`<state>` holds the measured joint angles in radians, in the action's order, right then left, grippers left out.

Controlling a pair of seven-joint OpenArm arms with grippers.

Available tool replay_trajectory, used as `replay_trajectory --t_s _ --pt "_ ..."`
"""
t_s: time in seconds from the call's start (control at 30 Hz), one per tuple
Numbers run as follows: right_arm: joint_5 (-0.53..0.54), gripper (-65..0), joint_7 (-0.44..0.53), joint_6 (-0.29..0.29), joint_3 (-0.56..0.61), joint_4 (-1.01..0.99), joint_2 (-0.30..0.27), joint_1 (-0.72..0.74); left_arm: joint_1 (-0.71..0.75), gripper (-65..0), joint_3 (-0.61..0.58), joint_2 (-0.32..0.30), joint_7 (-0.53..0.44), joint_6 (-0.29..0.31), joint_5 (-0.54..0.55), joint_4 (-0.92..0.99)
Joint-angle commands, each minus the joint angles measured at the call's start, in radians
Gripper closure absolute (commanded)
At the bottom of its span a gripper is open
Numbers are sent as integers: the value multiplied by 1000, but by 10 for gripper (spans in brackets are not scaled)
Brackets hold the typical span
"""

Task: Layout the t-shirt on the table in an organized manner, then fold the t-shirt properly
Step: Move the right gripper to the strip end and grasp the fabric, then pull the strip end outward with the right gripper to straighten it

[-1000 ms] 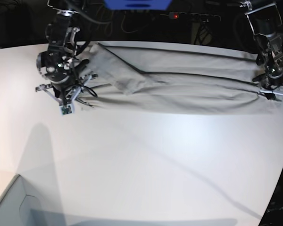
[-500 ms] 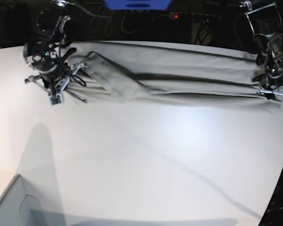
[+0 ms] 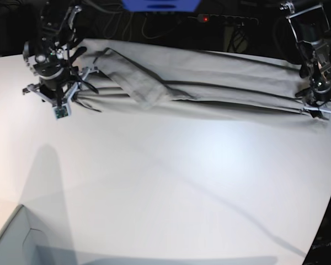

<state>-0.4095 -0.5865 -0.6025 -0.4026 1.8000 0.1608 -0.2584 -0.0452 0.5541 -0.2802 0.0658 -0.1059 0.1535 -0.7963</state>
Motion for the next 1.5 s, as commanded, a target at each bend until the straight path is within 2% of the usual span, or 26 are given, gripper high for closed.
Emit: replay_trajectory --t_s 0.0,0.07,0.13,0.27,0.37,0.47,0.63,0.73,1.23,1.3,1.33,1.47 --pt "4 -261 15 0 8 42 -4 6 3 -388 -4 3 85 5 -10 12" --pt "4 -344 15 0 26 79 -4 9 3 -388 -4 3 85 5 -10 12" --pt "4 -380 17 0 60 88 -5 15 3 -388 -4 3 85 5 -10 12" --pt "-12 -370 13 0 176 80 -50 54 3 -388 -4 3 85 5 -10 12" --pt "-84 -370 4 2 304 25 -91 95 5 -388 -4 3 85 5 -10 12" --pt "-159 -370 -51 2 362 -73 -99 170 6 -388 -4 3 85 5 -10 12" --pt "-162 -369 -125 2 367 -197 -105 276 9 -388 -4 2 85 5 -10 12" --pt "-162 -369 -149 2 368 -246 -135 304 9 -388 -4 2 85 5 -9 12" --pt "-160 -365 -165 2 367 -276 -137 245 3 -388 -4 2 85 5 -7 12" --pt "-160 -332 -165 2 365 -277 -137 248 3 -388 -4 2 85 5 -7 12" --pt "-160 -296 -165 2 365 -277 -137 248 3 -388 -4 2 85 5 -7 12" --pt "-160 -65 -172 2 350 -289 -139 270 6 -388 -4 2 85 5 -10 12"
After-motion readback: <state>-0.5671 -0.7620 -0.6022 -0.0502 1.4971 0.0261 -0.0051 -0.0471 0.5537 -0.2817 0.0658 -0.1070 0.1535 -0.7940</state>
